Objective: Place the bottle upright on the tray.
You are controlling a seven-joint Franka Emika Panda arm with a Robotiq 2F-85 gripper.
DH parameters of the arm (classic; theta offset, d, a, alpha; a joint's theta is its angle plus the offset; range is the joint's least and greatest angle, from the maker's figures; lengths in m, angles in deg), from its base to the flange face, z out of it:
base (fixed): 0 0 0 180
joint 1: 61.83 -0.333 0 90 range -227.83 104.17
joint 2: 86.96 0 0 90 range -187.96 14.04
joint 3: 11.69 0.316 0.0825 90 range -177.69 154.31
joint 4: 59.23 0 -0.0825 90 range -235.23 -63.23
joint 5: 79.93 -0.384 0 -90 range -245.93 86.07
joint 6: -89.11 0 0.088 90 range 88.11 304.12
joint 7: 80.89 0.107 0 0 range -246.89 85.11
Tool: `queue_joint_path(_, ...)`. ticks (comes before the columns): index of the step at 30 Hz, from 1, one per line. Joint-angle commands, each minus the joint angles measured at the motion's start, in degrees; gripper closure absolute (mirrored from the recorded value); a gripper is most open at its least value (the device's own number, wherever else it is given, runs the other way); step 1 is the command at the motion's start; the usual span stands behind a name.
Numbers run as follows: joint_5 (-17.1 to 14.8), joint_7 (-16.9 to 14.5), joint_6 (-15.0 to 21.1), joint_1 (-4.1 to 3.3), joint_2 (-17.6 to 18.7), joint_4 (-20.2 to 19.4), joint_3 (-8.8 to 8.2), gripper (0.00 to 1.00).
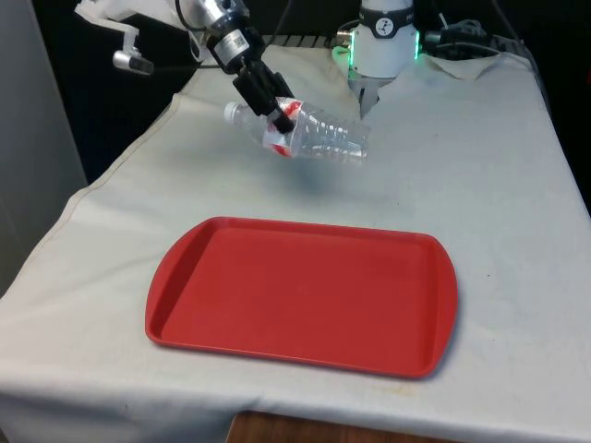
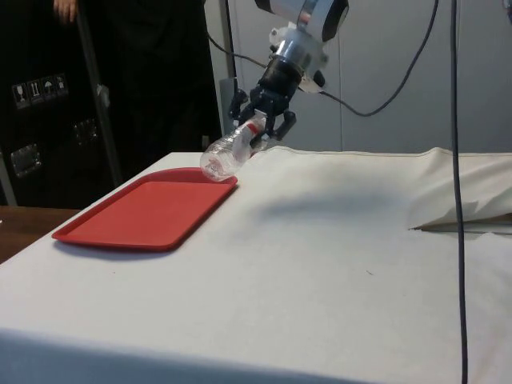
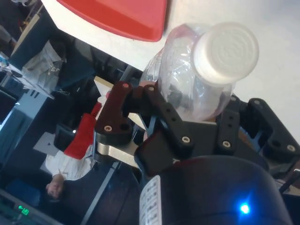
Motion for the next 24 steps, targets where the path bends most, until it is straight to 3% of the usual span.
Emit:
queue_joint_path(1, 0.7, 0.8, 0.6, -0.34, 0.4, 0.7, -0.06, 0.86)
queue_joint_path(4, 1.1, 0.9, 0.7, -0.4, 0.7, 1.6, 0.06, 0.86)
queue_joint_path(5, 0.6, 0.1, 0.3, -0.06, 0.5, 1.1, 0.11, 0.86)
queue_joint_path(8, 1.8, 1.2, 0.7, -0.46, 1.1, 2.8, 0.11, 0.86)
queue_joint_path(12, 2.5, 1.7, 0.7, -0.46, 1.4, 4.1, 0.23, 0.86)
queue_joint_path(13, 2.0, 0.9, 0.3, -0.17, 1.2, 3.7, 0.29, 0.86)
queue_joint_path(17, 3.0, 2.2, 0.5, -0.57, 1.8, 5.7, 0.34, 0.86)
queue_joint_path(24, 4.2, 3.4, 0.2, -0.46, 1.9, 8.0, 0.69, 0.86)
